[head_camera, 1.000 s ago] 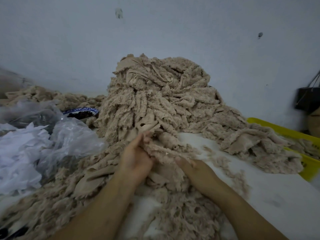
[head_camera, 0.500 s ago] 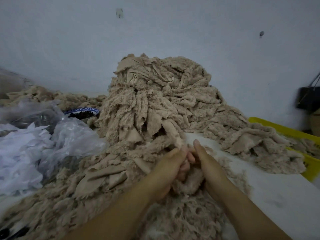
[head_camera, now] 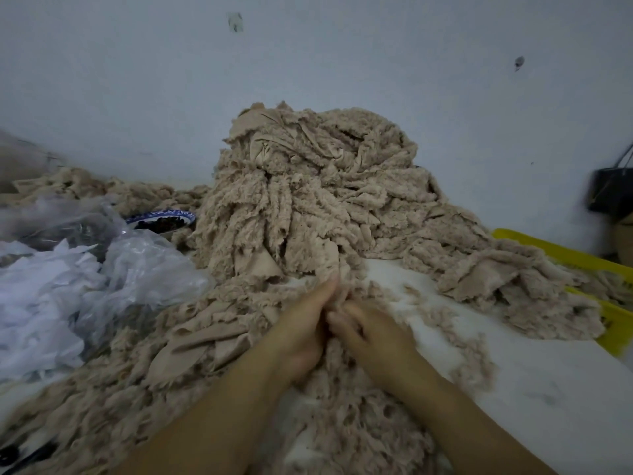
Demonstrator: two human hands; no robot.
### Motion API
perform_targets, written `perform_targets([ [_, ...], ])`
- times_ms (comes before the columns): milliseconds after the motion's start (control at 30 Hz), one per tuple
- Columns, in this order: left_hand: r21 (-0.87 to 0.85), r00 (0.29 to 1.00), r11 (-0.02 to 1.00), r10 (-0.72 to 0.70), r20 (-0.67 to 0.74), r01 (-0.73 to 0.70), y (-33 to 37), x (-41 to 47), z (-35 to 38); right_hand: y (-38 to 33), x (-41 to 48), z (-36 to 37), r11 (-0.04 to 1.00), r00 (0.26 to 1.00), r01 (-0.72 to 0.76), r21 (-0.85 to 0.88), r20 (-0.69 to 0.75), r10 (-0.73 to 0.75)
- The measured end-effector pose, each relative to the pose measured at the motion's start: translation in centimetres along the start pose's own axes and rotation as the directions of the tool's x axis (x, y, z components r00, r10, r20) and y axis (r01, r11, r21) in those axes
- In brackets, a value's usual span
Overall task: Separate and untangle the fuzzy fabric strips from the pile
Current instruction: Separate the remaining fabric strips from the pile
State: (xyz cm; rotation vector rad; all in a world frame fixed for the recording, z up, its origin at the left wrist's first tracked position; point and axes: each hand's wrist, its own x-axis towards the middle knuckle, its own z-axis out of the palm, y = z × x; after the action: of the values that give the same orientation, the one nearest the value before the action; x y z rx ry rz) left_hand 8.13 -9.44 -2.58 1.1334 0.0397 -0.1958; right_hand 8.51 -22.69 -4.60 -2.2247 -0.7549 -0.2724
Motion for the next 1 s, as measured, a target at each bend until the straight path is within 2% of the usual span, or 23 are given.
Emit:
perform_targets([
  [67, -0.288, 0.996, 0.955, -0.083, -0.035, 0.070, 0.7, -0.1, -0.5, -0.6, -0.1, 0.6, 0.998, 0.991, 0.057, -0.002, 0.123, -0.056],
  [133, -0.485, 0.991, 0.871, -0.118, -0.069, 0.070, 1.2, 0.0, -1.1, -0.7, -0.2, 0.6, 0.999, 0.982, 0.002, 0.054, 0.186, -0.012],
  [233, -0.596, 0.989, 0.803, -0.101, -0.109, 0.016, 1.5, 0.2, -1.7, -0.5, 0.0, 0.2, 0.986, 0.957, -0.148, 0.071, 0.260, 0.125],
  [333, -0.610, 0.990, 0.792, -0.068, -0.126, -0.024, 1.5, 0.3, -2.0, -0.3, 0.0, -0.1, 0.967, 0.934, -0.226, 0.118, 0.308, 0.180],
  [467, -0.499, 0.976, 0.863, -0.042, -0.215, -0.073, 1.5, 0.5, -2.4, 0.0, -0.4, -0.6, 0.931, 0.917, -0.317, 0.183, 0.310, 0.252],
  [667, -0.095, 0.935, 0.988, 0.080, -0.344, -0.119, 0.3, 1.1, -2.0, 0.5, -0.6, -1.4, 0.810, 0.909, -0.401, 0.428, 0.079, 0.409],
  [733, 0.057, 0.929, 0.994, 0.111, -0.353, -0.097, 0.0, 1.3, -1.8, 0.7, -0.5, -1.6, 0.796, 0.908, -0.383, 0.469, 0.033, 0.418],
  [833, 0.255, 0.906, 0.964, 0.171, -0.388, -0.072, -0.2, 1.4, -1.7, 1.0, -0.1, -1.5, 0.849, 0.911, -0.376, 0.372, -0.020, 0.412],
  [867, 0.277, 0.891, 0.958, 0.191, -0.413, -0.077, -0.2, 1.4, -1.8, 1.0, -0.1, -1.5, 0.851, 0.908, -0.382, 0.360, -0.028, 0.419],
  [1000, 0.324, 0.810, 0.936, 0.294, -0.508, -0.137, -0.2, 1.5, -2.6, 1.5, 0.2, -1.5, 0.767, 0.882, -0.395, 0.505, -0.025, 0.471],
])
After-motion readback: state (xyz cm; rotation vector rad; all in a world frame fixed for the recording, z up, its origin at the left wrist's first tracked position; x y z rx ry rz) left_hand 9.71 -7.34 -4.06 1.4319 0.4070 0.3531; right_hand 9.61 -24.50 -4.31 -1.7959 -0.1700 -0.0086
